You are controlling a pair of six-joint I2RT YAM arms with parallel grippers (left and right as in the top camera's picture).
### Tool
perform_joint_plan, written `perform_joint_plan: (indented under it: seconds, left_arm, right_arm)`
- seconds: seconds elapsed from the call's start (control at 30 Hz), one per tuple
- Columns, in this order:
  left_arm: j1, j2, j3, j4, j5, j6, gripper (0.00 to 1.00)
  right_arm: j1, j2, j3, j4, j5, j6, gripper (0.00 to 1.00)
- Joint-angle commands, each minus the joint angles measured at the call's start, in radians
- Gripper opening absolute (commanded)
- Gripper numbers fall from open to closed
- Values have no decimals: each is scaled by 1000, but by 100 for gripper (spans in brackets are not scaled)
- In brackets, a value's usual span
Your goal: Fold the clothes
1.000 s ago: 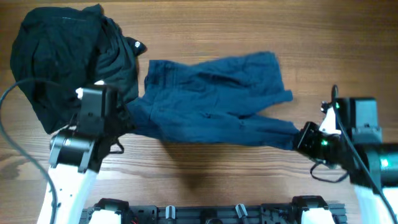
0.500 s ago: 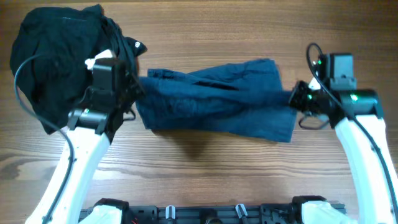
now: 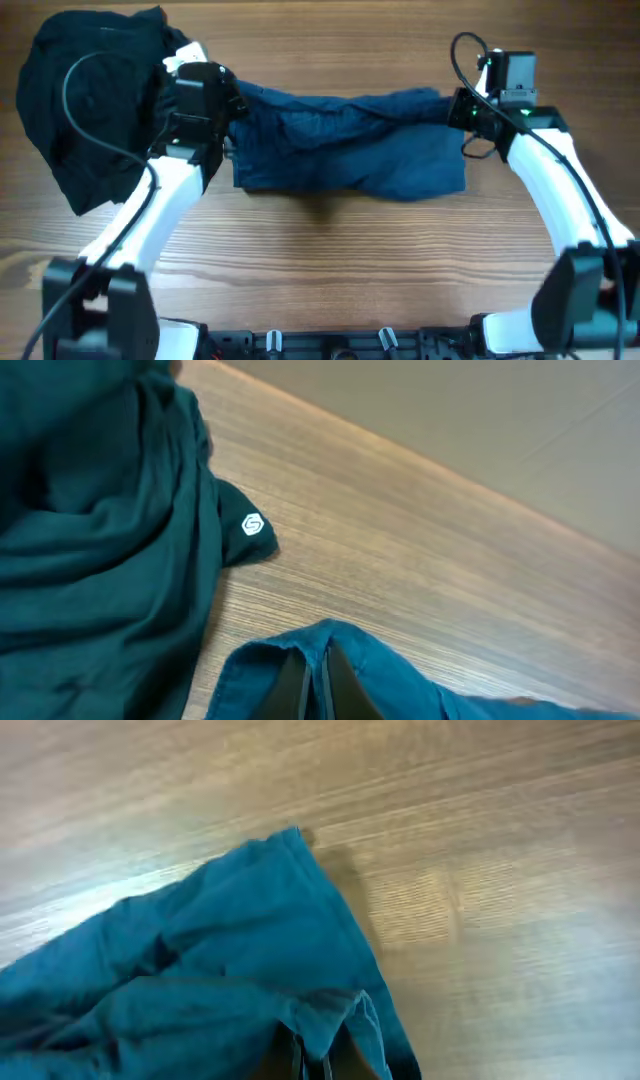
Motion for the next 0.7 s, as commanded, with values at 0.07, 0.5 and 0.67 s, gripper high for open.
perform_joint_plan:
  seconds: [0.07, 0.5, 0.67]
  left_arm:
    - [-10, 106, 17, 106, -80, 26, 4]
    - [-10, 243, 18, 306, -235, 26, 64]
    - [2, 227, 31, 278, -236, 26, 99]
  right_arm:
    - [-6, 122, 17, 149, 26, -55, 4]
    - [-6, 269, 17, 487, 24, -84, 41]
    - [-6, 237, 58, 427, -35, -107, 100]
